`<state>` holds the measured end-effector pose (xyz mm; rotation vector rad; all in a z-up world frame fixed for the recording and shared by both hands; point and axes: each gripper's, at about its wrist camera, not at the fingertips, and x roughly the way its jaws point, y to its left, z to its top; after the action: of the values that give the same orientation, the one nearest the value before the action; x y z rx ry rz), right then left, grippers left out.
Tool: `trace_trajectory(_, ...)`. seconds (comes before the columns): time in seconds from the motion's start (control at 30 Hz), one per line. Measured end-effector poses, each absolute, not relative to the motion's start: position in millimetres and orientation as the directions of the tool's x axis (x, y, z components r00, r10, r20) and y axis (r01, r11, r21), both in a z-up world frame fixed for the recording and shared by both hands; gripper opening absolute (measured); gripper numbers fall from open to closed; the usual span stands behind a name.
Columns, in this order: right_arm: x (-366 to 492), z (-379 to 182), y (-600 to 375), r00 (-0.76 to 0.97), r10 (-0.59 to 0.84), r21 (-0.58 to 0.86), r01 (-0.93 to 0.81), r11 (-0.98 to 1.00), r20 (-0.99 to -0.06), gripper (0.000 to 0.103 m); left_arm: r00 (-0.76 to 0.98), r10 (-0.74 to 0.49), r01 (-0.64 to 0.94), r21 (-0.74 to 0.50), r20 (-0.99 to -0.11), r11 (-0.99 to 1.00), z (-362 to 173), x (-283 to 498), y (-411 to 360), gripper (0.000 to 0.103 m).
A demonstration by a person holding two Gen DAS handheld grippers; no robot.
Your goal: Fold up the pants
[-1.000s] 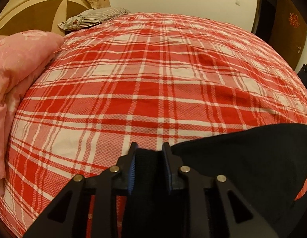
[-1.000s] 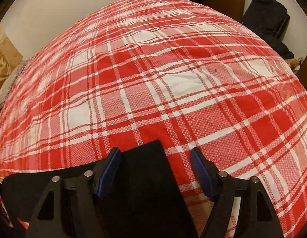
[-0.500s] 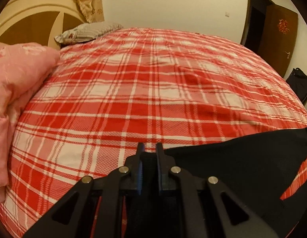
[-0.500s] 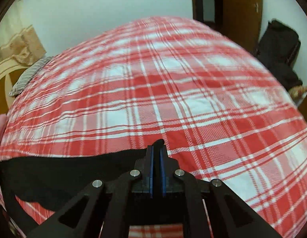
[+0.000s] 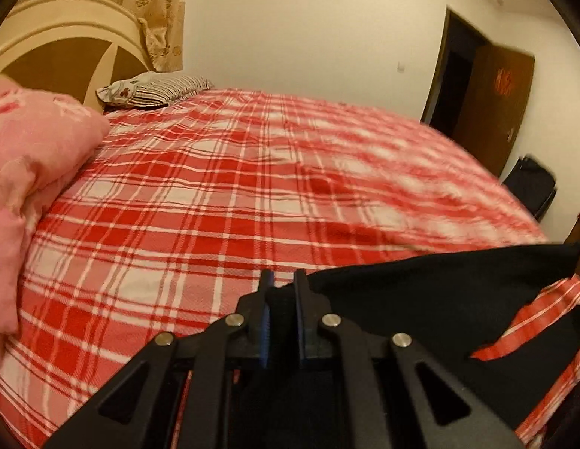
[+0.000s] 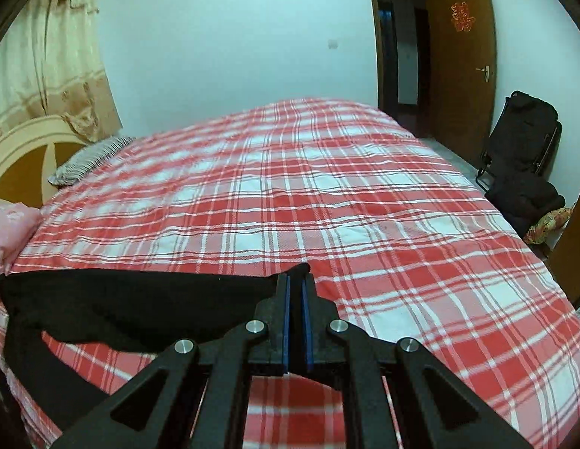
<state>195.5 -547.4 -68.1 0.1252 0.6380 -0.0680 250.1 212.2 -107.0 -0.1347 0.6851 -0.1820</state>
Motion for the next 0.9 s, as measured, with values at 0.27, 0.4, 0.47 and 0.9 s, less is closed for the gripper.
trace_trajectory(0.27, 118, -83, -556, 0.831, -0.010, 0.128, 0.098, 0.987, -0.556, 0.005, 0.785, -0.298, 0.183, -0.257, -0.543, 0.949, -112, 196, 224, 0.011)
trace_trajectory(0.4, 84, -95, -560, 0.841, 0.003, 0.163, 0.102, 0.981, -0.541, 0.005, 0.777, -0.327, 0.198, -0.284, -0.538, 0.938, -122, 173, 226, 0.011)
trace_trajectory(0.47, 73, -101, -561, 0.842, 0.004, 0.177, 0.109, 0.978, -0.539, 0.005, 0.770, -0.334, 0.196, -0.297, -0.544, 0.935, -129, 163, 227, 0.011)
trace_trajectory(0.9, 23, -145, -578, 0.804, -0.040, 0.199, 0.194, 0.961, -0.593, 0.006, 0.756, -0.337, 0.183, -0.314, -0.561, 0.932, -162, 123, 246, 0.011)
